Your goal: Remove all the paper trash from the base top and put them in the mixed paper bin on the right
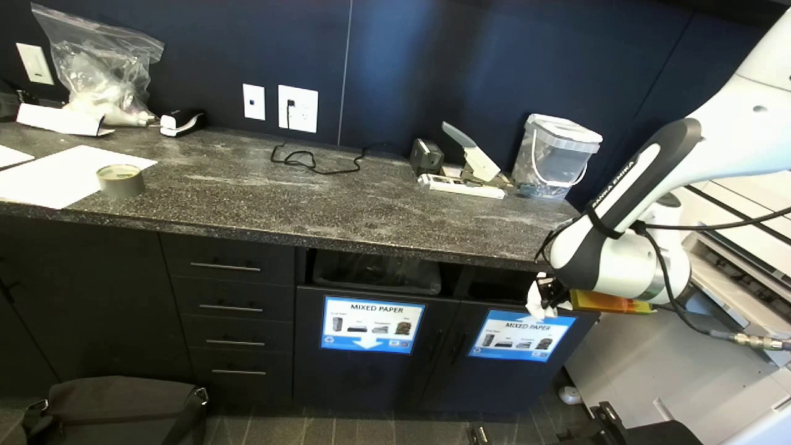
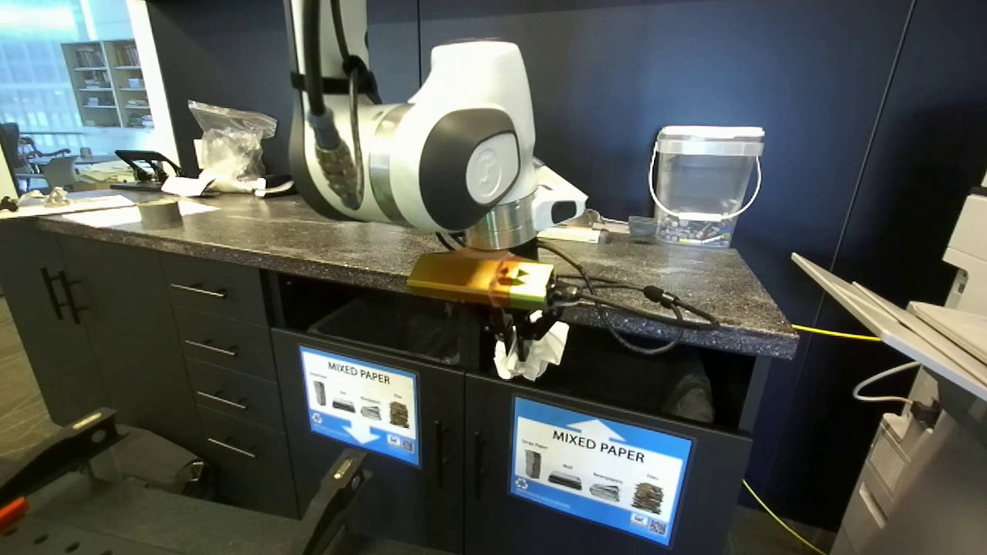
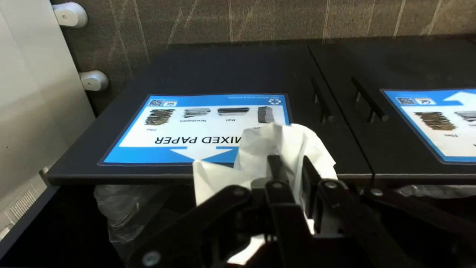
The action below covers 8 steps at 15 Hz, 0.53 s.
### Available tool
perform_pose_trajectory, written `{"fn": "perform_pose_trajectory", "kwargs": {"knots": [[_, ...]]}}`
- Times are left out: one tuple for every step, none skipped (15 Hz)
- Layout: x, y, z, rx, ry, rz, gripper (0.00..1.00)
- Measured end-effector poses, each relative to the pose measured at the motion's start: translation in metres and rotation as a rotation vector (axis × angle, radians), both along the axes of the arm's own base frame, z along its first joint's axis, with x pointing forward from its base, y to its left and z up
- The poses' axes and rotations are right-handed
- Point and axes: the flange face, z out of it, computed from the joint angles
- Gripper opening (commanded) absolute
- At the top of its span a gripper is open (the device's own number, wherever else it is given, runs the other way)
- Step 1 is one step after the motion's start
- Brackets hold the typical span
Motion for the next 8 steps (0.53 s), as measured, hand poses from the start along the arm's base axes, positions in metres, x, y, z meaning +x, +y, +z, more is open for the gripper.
{"fn": "perform_pose_trajectory", "kwargs": {"knots": [[-0.001, 0.005, -0.007, 0.003, -0.027, -0.014, 0.14], [-0.001, 0.010, -0.015, 0.009, -0.055, -0.029, 0.14], [-0.002, 0.014, -0.022, 0.014, -0.079, -0.043, 0.14], [-0.002, 0.018, -0.030, 0.020, -0.104, -0.057, 0.14], [-0.001, 0.021, -0.038, 0.026, -0.126, -0.070, 0.15], [0.000, 0.024, -0.046, 0.032, -0.148, -0.083, 0.14], [0.002, 0.025, -0.053, 0.036, -0.172, -0.095, 0.15], [0.005, 0.026, -0.060, 0.038, -0.197, -0.106, 0.13]]}}
